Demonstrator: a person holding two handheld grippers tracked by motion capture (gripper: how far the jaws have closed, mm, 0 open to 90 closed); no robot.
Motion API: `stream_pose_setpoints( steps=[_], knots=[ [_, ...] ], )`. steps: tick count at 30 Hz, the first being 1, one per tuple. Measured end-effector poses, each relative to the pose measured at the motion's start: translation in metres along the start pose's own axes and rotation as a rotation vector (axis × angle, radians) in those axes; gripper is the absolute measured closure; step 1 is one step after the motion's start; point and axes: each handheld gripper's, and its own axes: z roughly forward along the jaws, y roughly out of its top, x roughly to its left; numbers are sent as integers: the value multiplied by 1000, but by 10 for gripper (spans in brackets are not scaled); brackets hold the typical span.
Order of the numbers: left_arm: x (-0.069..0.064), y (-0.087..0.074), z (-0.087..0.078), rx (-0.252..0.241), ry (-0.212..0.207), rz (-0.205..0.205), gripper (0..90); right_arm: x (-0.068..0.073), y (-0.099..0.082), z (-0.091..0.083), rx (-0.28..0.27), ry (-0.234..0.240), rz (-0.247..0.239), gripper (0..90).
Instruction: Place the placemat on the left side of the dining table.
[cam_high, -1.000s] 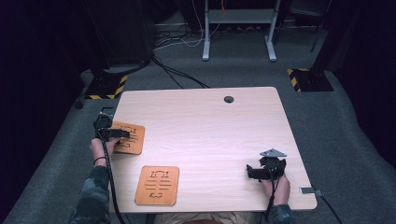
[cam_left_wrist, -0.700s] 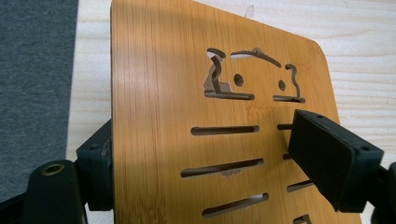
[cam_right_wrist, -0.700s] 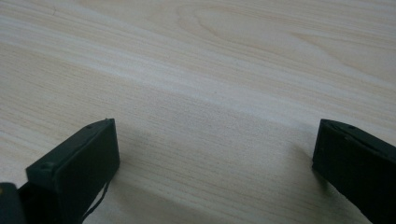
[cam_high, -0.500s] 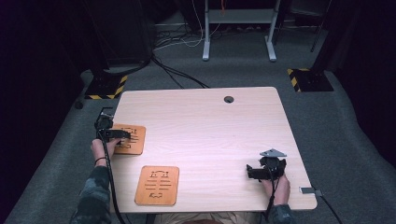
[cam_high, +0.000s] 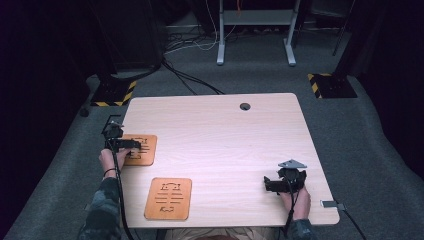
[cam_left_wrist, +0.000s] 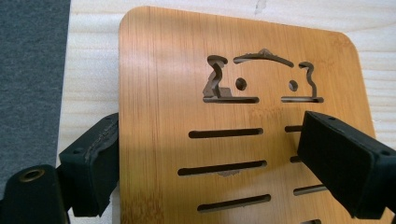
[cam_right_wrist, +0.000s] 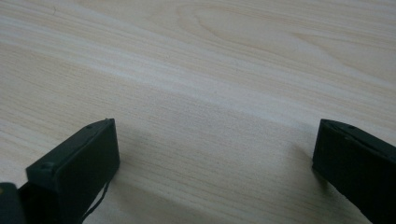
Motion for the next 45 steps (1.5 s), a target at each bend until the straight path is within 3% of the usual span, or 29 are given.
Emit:
stream_pose_setpoints(
  steps=[2,4,8,16,18,20,31,37,42,45],
  knots=[
    [0,0,0,-2,3,4,94,0,0,0,0,0,0,0],
    [-2,0,2,16,59,33,86,0,0,0,0,0,0,0],
    [-7,0,5,0,94,53,89,0,0,0,0,0,0,0],
    [-4,-6,5,-19,77,51,24,0,0,0,-1,0,0,0],
    [-4,-7,3,-27,51,11,1,0,0,0,-1,0,0,0],
    [-3,-7,0,-36,45,35,0,0,0,0,-1,0,0,0],
    [-7,-17,-16,-102,-6,49,0,0,0,0,-1,0,0,0],
    [-13,-25,-33,-159,-10,90,0,0,0,0,0,0,0,0],
    [-18,-36,-48,-205,-42,111,0,0,0,0,-1,0,0,0],
    [-24,-42,-55,-219,-22,148,0,0,0,0,-1,0,-1,0]
  ],
)
